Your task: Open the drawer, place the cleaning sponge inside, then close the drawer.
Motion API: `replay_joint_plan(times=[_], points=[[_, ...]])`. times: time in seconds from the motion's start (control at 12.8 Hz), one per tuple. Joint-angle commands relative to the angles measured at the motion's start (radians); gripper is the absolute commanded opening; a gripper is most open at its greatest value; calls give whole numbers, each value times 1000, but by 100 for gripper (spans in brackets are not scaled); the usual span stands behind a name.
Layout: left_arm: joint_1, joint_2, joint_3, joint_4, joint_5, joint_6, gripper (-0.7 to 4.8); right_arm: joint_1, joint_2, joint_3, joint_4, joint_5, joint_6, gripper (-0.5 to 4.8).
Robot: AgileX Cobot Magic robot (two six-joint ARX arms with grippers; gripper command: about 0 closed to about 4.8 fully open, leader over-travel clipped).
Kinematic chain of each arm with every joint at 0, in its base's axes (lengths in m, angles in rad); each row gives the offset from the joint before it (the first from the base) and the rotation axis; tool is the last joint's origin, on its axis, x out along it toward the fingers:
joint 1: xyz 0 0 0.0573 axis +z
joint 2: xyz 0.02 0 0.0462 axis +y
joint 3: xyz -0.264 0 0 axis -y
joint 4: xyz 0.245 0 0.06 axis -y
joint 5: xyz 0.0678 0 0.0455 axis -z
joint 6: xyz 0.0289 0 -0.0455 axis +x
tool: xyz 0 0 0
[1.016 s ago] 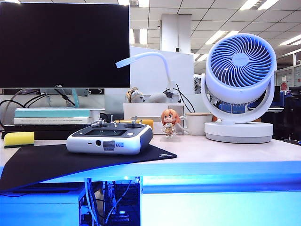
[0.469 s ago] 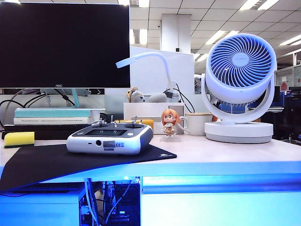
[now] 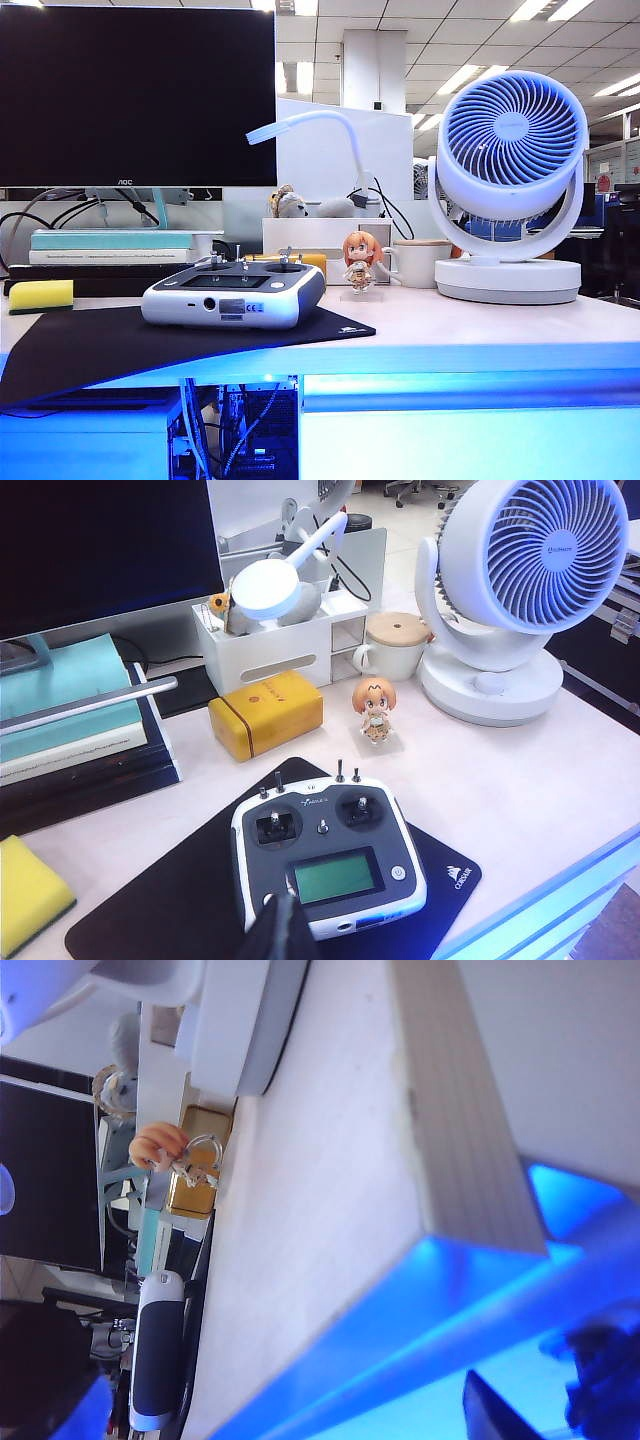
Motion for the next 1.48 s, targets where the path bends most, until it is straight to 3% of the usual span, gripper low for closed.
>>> replay_joint_plan(times=[0.08,0.62,0.94,1.48], points=[[1,-2,5,12,4,3,-5,4,42,53,-2,-21,13,479],[1,-2,5,12,4,3,-5,14,83,113,10,-16,24,479],[1,-2,5,12,4,3,-5,72,85,164,4,-1,25,479],[1,-2,5,12,4,3,-5,78,60,133,24,-77,16,479]])
